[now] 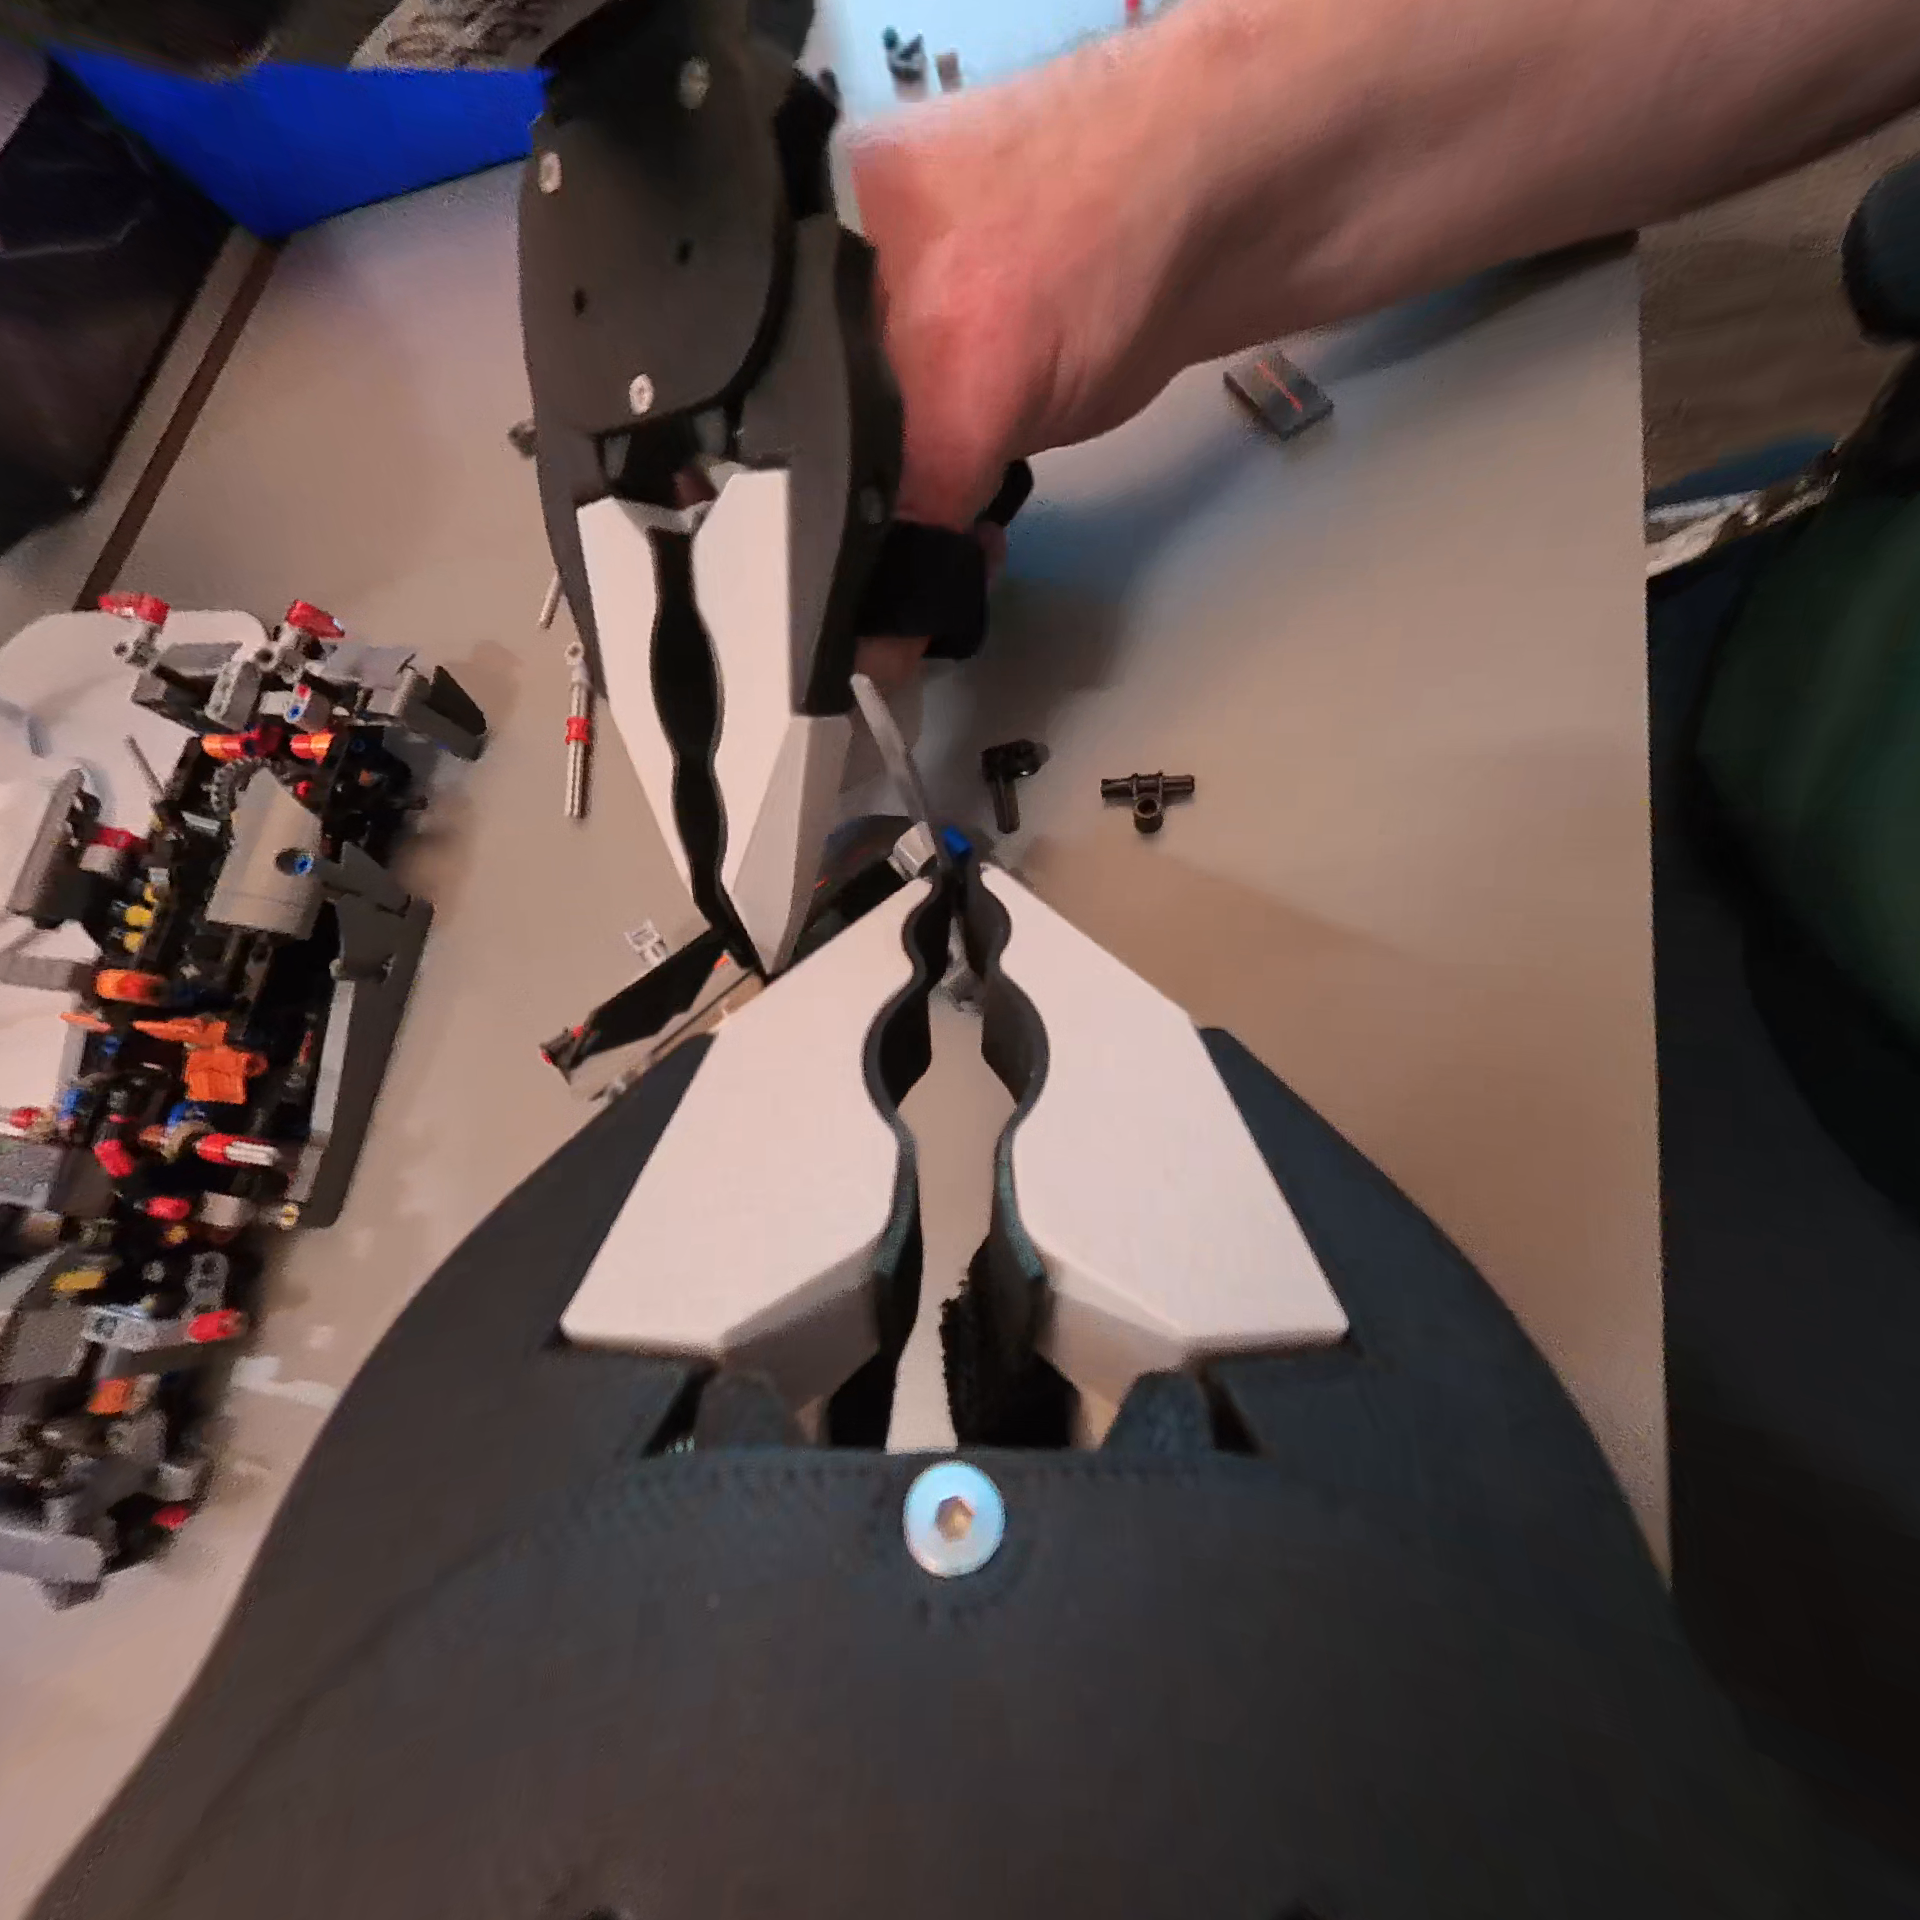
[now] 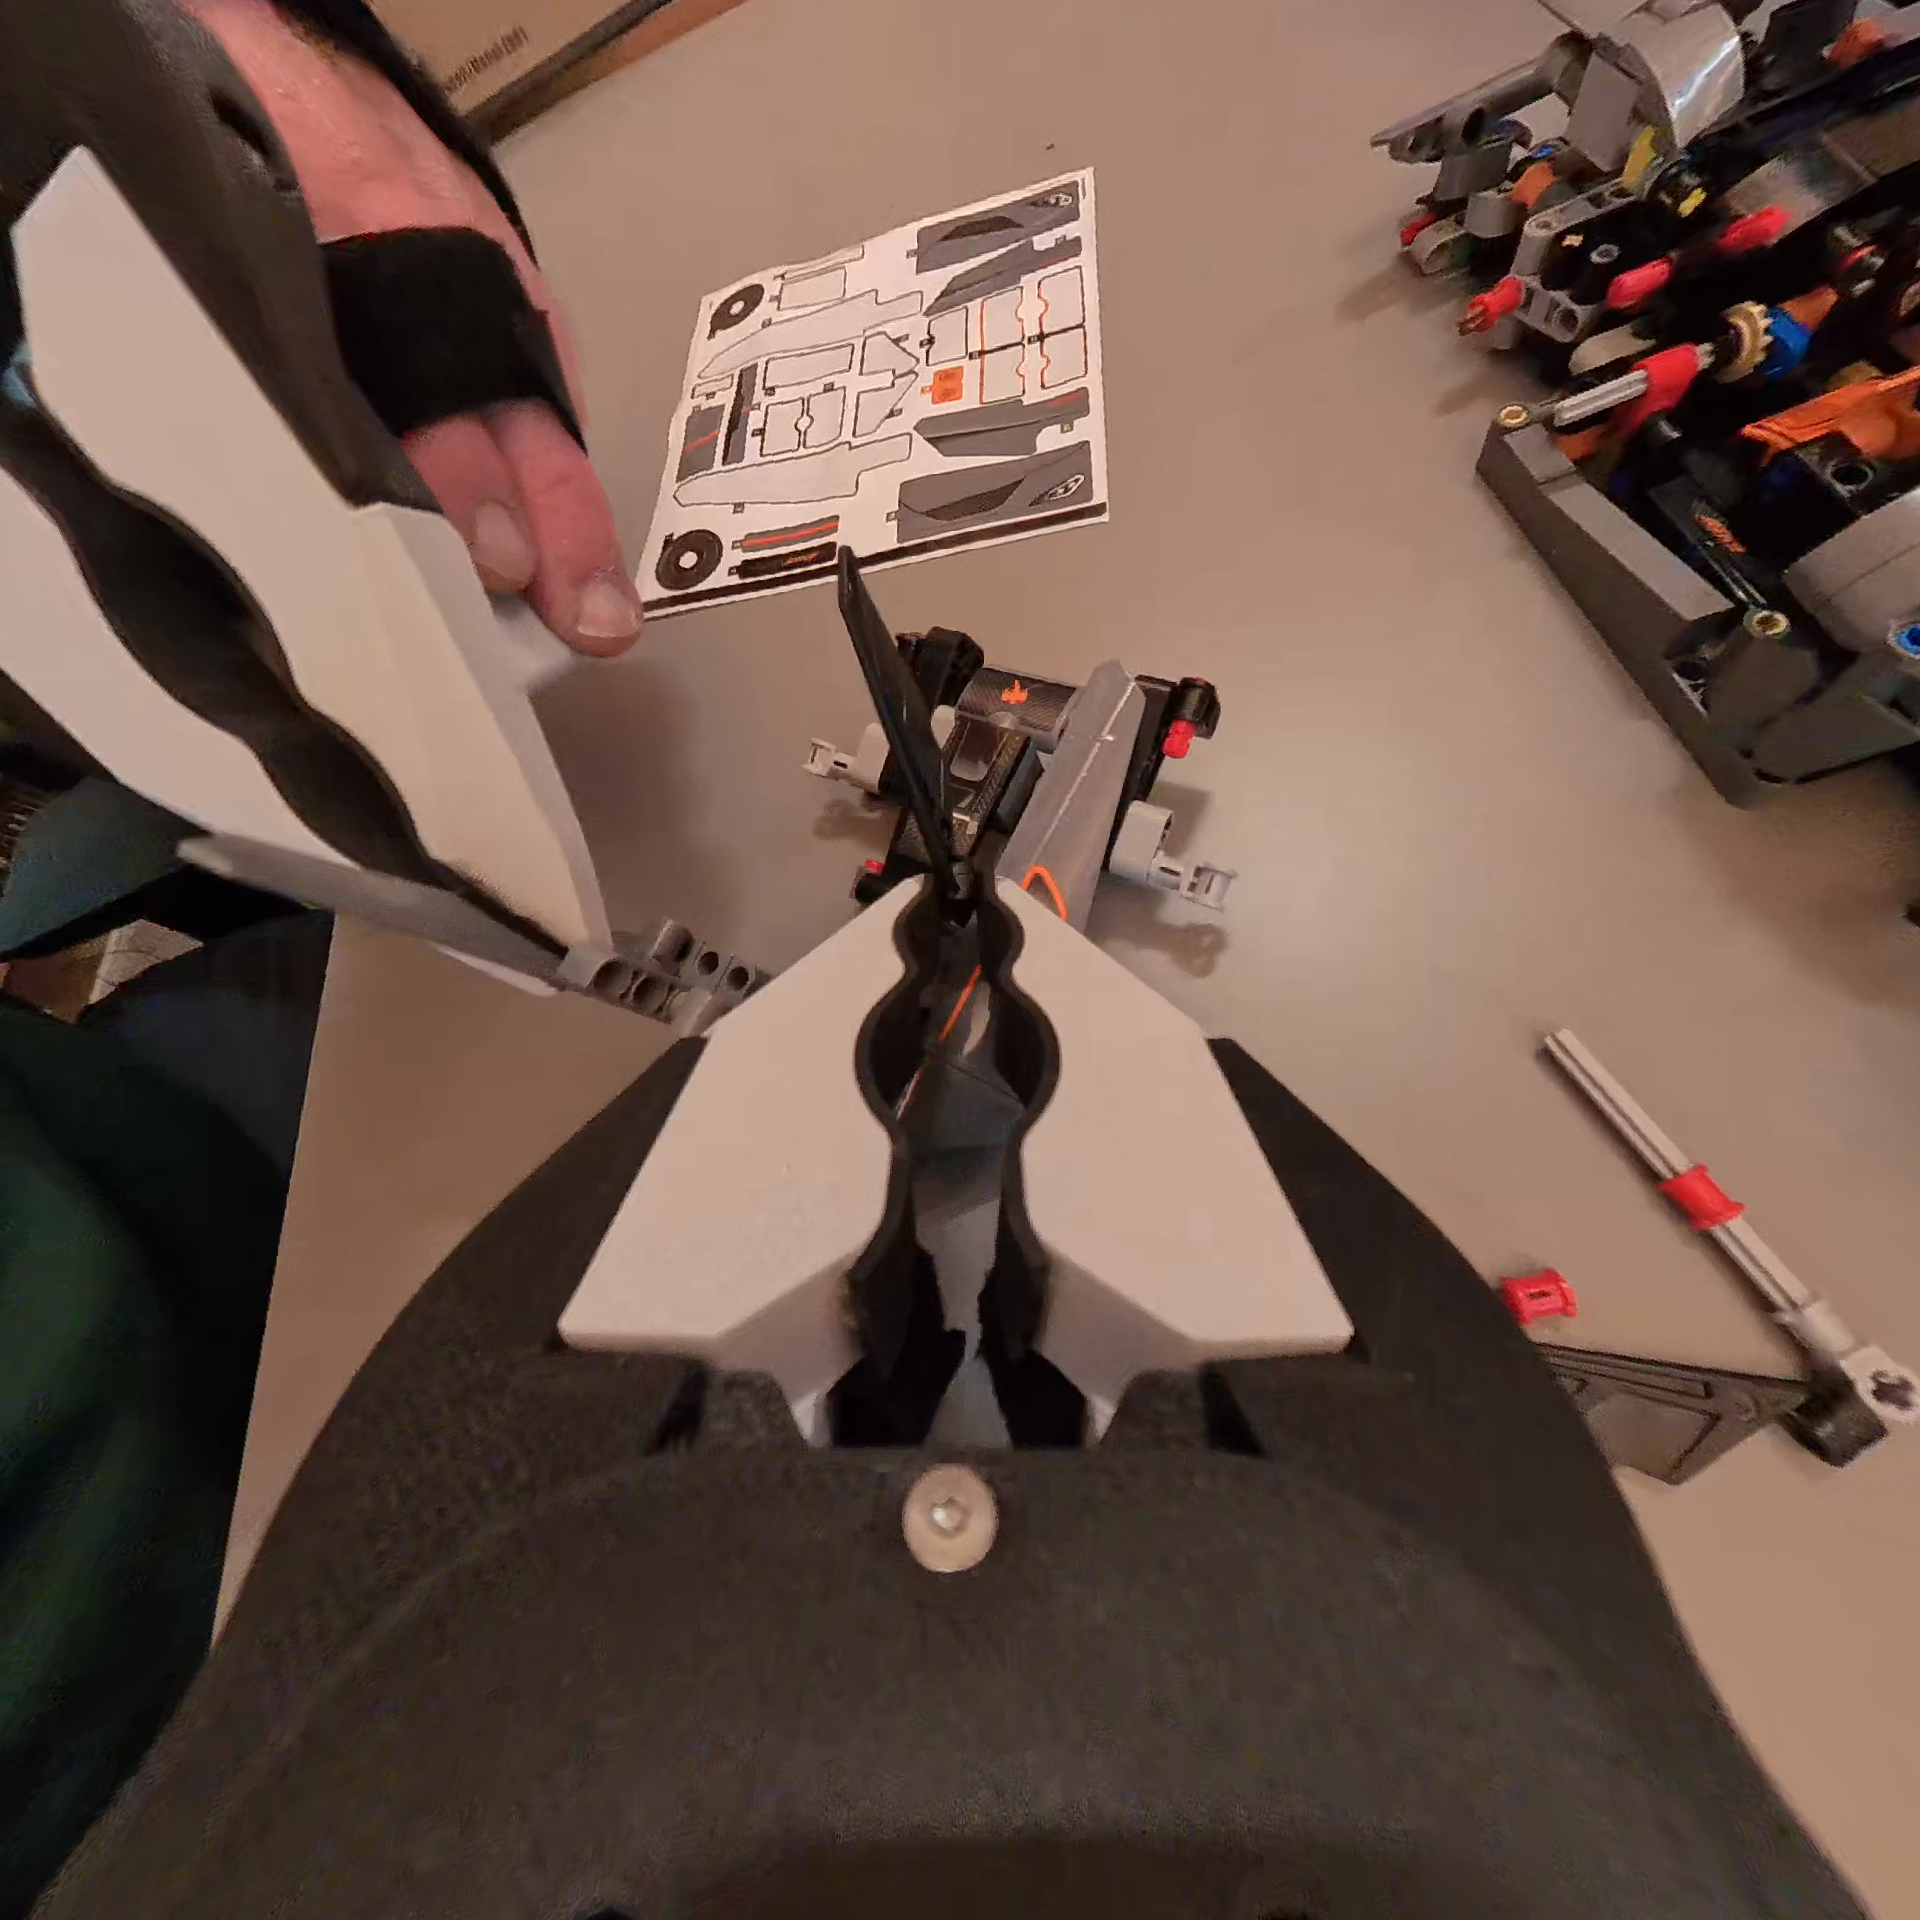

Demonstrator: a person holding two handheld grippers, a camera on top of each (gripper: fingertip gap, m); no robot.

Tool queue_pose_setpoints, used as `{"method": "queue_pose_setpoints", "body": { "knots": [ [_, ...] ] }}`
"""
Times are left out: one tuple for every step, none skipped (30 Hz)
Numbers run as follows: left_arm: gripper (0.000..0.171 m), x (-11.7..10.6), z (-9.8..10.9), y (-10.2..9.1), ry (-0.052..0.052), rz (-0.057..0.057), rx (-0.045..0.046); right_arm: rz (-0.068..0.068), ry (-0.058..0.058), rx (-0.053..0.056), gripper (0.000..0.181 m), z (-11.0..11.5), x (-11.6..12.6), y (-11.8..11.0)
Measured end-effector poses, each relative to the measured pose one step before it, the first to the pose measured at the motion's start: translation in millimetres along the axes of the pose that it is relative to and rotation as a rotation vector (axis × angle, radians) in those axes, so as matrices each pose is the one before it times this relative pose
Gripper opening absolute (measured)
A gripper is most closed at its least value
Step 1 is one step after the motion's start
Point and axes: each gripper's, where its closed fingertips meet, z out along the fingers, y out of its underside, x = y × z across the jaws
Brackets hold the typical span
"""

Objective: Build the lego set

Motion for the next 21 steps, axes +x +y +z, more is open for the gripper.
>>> {"method": "queue_pose_setpoints", "body": {
  "knots": [
    [0.0, 1.15, 0.8, -0.9, -0.0024, 0.0265, -0.01712, 0.0064, -0.0051, 0.0057, 0.004, 0.09, 0.29, 0.43],
    [0.0, 0.27, 1.17, -1.2, -0.0093, 0.0267, -0.01543, 0.0112, -0.0028, 0.0077, 0.004, 0.09, 0.44, 0.16],
    [0.0, 0.68, 1.22, -1.08, -0.0124, 0.0343, -0.01749, 0.0159, -0.004, 0.0084, 0.004, 0.07, 0.19, -0.14],
    [0.0, 0.51, 0.93, -1.07, -0.0122, 0.0322, -0.02093, 0.0109, -0.0054, 0.0028, 0.004, 0.06, -0.28, 0.1],
    [0.001, 0.29, 0.78, -0.78, -0.0077, 0.0181, -0.01988, -0.001, -0.0001, -0.0007, 0.004, -0.05, 0.05, 0.1],
    [0.001, 0.08, 0.41, -0.38, -0.004, 0.01, -0.01317, -0.0023, 0.0047, -0.0014, 0.004, -0.08, 0.47, 0.07],
    [0.001, -0.16, 0.01, 0.08, -0.005, 0.0123, -0.00501, 0.0006, 0.0037, -0.0012, 0.004, -0.01, 0.04, 0.03],
    [0.001, -0.04, -0.05, 0.02, -0.0021, 0.004, 0.00048, 0.0039, 0.0022, 0.0004, 0.004, -0.03, -0.03, 0.0],
    [0.001, 0.05, -0.52, 0.64, -0.0017, 0.0015, -0.00238, 0.006, -0.0014, 0.0022, 0.004, -0.03, -0.38, -0.28],
    [0.001, -0.41, -1.29, 1.78, 0.0006, -0.0038, -0.00835, 0.0026, 0.0005, 0.0023, 0.004, -0.03, -0.04, 0.04],
    [0.001, -0.51, -1.67, 1.79, 0.0033, -0.0072, -0.00438, 0.0077, -0.0015, 0.0023, 0.004, -0.35, 0.21, 0.01],
    [0.001, -1.02, -1.79, 2.45, -0.0004, -0.0073, -0.00222, 0.0053, -0.002, 0.0054, 0.004, -0.95, 0.05, -0.29],
    [0.002, -0.74, -2.71, 3.56, 0.0044, -0.0011, -0.00376, -0.0007, -0.0008, 0.0004, 0.004, -1.18, 0.2, 0.63],
    [0.003, -1.26, -3.61, 4.28, 0.0062, -0.0075, -0.00498, 0.0033, -0.0029, -0.0064, 0.004, -1.51, 0.13, 1.51],
    [0.003, -1.45, -3.41, 4.49, 0.0064, -0.0148, -0.00536, 0.003, -0.0013, -0.0016, 0.004, -1.78, 0.17, 0.58],
    [0.003, -1.65, -2.45, 3.95, -0.0004, -0.007, -0.00342, -0.0043, 0.0012, -0.0026, 0.004, -1.5, -0.07, 0.59],
    [0.004, -1.36, -2.01, 3.58, -0.0049, 0.0004, -0.00931, -0.0042, -0.002, -0.0035, 0.004, -1.1, -0.69, 0.85],
    [0.005, -1.74, -2.01, 3.77, -0.0082, -0.0017, -0.01774, -0.0007, -0.0005, 0.0025, 0.004, -1.27, -0.31, -0.02],
    [0.006, -3.57, -1.77, 2.52, -0.0192, -0.0169, -0.01143, -0.0012, -0.006, 0.0165, 0.004, -2.04, -1.13, -2.08],
    [0.009, -2.13, -1.76, 0.4, -0.0127, -0.0312, 0.00485, -0.0016, -0.0157, 0.0215, 0.004, -3.43, -2.53, -3.23],
    [0.014, 1.94, -3.0, -0.47, 0.0064, -0.0273, 0.01177, -0.0027, -0.0061, 0.0218, 0.004, -4.98, -1.2, -3.65]
  ]
}}
